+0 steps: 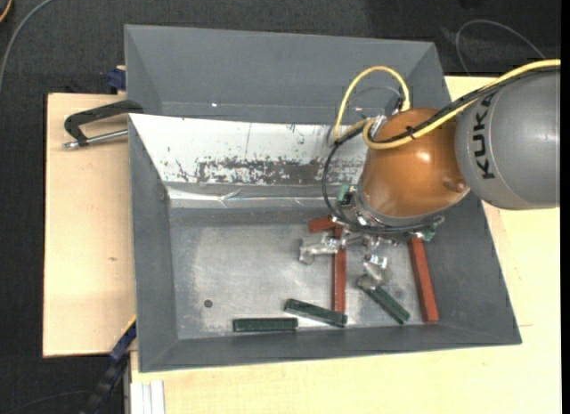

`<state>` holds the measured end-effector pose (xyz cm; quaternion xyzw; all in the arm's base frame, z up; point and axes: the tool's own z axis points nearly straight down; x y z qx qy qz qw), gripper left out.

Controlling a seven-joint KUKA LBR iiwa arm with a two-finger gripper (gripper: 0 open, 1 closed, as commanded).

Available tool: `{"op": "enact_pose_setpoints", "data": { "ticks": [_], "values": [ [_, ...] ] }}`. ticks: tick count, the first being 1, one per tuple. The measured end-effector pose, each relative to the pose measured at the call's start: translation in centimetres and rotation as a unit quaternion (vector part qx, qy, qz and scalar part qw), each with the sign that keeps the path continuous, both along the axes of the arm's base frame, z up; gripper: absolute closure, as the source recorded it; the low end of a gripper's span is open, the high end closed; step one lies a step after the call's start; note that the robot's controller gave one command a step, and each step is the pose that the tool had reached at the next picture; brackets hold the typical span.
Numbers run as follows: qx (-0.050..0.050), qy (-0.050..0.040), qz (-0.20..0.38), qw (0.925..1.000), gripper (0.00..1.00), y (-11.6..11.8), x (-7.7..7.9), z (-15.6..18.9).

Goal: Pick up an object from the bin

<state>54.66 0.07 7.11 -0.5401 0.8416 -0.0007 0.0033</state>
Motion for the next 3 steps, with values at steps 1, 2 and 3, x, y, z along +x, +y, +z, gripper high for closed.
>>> {"op": "enact_pose_setpoints", "data": {
  "ticks": [1, 2, 3],
  "values": [
    [0.000, 0.0001, 0.000, 1.0000, 1.00, 0.02, 0.09, 0.18],
    [0.000, 0.0011, 0.000, 1.0000, 0.00, 0.06, -0.01, 0.02],
    [0.001, 0.0000, 0.000, 1.0000, 1.00, 0.11, 0.08, 0.16]
  ]
}}
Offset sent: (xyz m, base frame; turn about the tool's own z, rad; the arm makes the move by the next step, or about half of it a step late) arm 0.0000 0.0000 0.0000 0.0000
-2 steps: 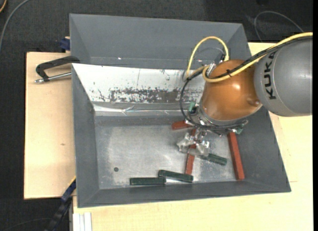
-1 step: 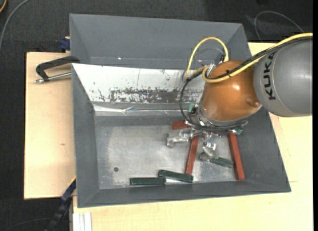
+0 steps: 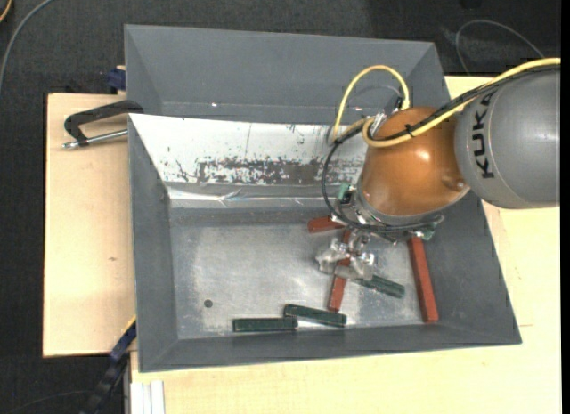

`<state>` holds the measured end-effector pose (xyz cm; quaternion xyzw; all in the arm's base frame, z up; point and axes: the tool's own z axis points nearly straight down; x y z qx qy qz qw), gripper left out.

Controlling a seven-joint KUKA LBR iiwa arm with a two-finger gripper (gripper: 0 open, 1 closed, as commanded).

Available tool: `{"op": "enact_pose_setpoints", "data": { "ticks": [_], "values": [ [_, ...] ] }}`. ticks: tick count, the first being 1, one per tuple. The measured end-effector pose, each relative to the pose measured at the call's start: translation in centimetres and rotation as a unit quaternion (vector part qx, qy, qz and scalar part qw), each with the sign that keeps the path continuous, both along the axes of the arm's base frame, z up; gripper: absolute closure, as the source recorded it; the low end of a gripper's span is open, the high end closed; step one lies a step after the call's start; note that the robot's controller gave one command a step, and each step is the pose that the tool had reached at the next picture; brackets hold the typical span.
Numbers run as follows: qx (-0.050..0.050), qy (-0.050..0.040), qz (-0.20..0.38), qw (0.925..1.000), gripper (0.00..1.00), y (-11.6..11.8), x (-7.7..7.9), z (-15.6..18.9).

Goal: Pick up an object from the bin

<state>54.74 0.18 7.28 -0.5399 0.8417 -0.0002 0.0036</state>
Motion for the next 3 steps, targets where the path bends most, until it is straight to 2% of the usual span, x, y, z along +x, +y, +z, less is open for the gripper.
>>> {"op": "enact_pose_setpoints", "data": {
  "ticks": [1, 2, 3],
  "values": [
    [0.000, 0.0013, 0.000, 1.0000, 0.00, 0.0, -0.1, -0.1],
    [-0.002, 0.0027, 0.188, 0.9821, 0.00, 0.2, -2.5, -0.2],
    [-0.001, 0.0025, 0.188, 0.9823, 1.00, 0.2, -2.4, -0.2]
  ]
}}
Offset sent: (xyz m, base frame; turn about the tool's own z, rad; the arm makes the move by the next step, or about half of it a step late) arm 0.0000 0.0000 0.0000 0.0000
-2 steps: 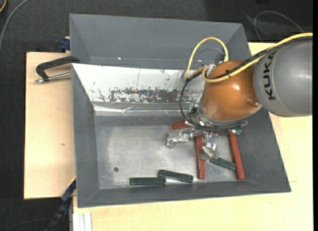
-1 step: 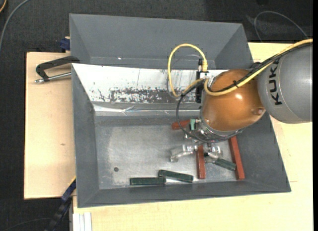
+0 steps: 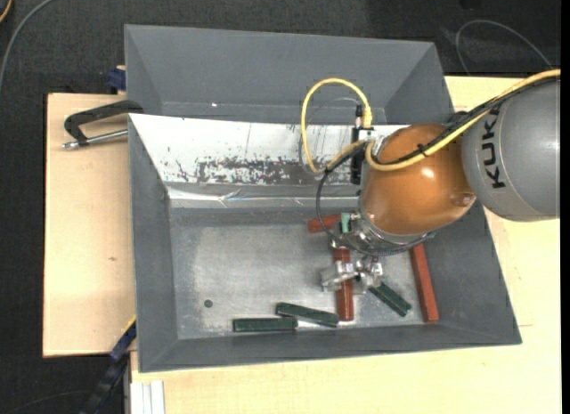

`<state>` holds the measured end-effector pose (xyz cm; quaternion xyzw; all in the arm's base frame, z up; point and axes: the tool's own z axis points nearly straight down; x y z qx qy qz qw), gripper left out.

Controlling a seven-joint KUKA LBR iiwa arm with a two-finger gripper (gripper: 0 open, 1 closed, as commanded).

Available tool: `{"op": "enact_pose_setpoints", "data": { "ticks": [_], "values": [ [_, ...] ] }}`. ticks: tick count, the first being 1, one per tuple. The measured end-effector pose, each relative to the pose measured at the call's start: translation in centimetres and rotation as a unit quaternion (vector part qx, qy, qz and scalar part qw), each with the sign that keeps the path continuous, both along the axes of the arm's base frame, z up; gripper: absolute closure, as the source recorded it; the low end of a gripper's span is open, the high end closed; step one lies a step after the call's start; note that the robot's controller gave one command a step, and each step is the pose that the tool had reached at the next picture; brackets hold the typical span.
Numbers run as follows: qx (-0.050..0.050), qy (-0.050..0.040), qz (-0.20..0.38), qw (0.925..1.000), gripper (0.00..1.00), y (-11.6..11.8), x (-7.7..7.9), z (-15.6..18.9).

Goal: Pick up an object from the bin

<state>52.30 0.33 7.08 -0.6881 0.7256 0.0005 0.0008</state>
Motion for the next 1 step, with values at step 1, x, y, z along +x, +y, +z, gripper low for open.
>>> {"op": "enact_pose_setpoints", "data": {
  "ticks": [1],
  "values": [
    [0.000, -0.0063, 0.173, 0.9849, 1.00, 1.33, 2.29, 21.60]
  ]
}}
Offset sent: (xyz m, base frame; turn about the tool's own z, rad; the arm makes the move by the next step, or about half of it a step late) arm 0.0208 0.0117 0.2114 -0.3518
